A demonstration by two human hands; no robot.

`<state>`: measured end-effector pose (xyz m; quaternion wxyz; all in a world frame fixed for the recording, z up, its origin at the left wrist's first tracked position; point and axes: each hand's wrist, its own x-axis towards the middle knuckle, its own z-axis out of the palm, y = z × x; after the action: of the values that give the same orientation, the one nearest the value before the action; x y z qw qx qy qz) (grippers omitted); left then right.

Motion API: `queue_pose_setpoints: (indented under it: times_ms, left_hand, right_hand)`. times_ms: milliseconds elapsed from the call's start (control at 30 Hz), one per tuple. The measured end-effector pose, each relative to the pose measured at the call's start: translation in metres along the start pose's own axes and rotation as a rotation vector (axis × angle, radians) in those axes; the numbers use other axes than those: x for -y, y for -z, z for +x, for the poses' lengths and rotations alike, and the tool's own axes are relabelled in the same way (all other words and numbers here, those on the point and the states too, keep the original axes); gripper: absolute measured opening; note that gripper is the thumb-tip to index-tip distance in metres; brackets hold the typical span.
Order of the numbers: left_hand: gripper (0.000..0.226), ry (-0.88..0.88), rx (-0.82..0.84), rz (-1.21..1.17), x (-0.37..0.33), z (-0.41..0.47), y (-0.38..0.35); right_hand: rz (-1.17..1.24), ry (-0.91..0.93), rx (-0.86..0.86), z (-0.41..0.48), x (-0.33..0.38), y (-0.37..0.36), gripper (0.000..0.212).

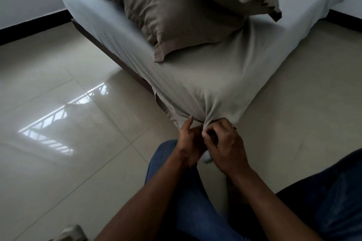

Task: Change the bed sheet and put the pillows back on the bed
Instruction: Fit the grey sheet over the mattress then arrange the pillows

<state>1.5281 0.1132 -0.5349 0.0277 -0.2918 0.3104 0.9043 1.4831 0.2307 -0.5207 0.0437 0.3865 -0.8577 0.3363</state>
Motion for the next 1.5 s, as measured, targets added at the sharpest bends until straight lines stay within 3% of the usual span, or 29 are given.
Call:
queue_pose_setpoints:
  times_ms: [133,267,367,533,667,767,833,900,1000,1200,1300,1400,1433,1500]
  left_hand:
    - [0.07,0.04,0.043,0.013,0.006,0.006,0.006]
    - [0.027,0.039,0.079,0.145,-0.005,0.007,0.028]
    - [0.028,0.064,0.087,0.275,-0.014,0.009,0.043]
    - [0.021,-0.026,0.043,0.652,-0.016,0.011,0.055]
    - [0.009,-0.088,0.11,1.174,-0.027,0.018,0.074]
    - [0.025,-0.11,0.193,1.581,-0.032,0.022,0.07]
    - [0.024,-0.18,0.225,1.777,-0.028,0.019,0.063]
    - [0.023,-0.305,0.239,1.854,-0.016,0.011,0.056]
    - [0.021,-0.481,0.133,1.836,0.008,-0.01,0.05]
    - [0.032,-0.422,-0.092,2.058,0.029,-0.023,0.042]
    - [0.038,-0.564,-0.224,1.968,0.02,-0.034,0.04]
    - [0.023,-0.864,-0.358,1.468,0.008,-0.046,0.029]
    - [0.025,-0.864,-0.325,1.301,0.008,-0.042,0.021]
    - [0.034,-0.657,-0.181,0.939,0.009,-0.025,0.006]
  right_hand:
    - [0.111,-0.074,0.108,-0.008,0.002,-0.012,0.036]
    - [0.286,-0.161,0.206,0.005,0.0,-0.016,0.028]
    - [0.434,-0.262,0.354,0.014,0.004,-0.021,0.041]
    - [0.332,-0.222,0.453,0.027,0.018,-0.024,0.043]
    - [0.29,-0.192,0.304,0.01,0.02,-0.009,0.028]
    - [0.097,-0.232,0.086,-0.001,0.016,0.004,0.02]
    - [0.002,-0.309,-0.031,-0.005,0.015,0.009,0.019]
    - [0.034,-0.379,-0.112,-0.003,0.016,0.011,0.016]
    - [0.106,-0.435,-0.151,0.001,0.016,0.008,0.027]
    - [0.118,-0.432,-0.153,-0.004,0.007,0.009,0.02]
    - [0.124,-0.406,-0.154,-0.008,0.003,0.025,0.02]
    - [0.096,-0.314,-0.157,-0.01,-0.001,0.038,0.017]
    - [0.075,-0.273,-0.153,-0.011,-0.002,0.039,0.016]
    - [0.036,-0.2,-0.154,-0.013,-0.002,0.038,0.017]
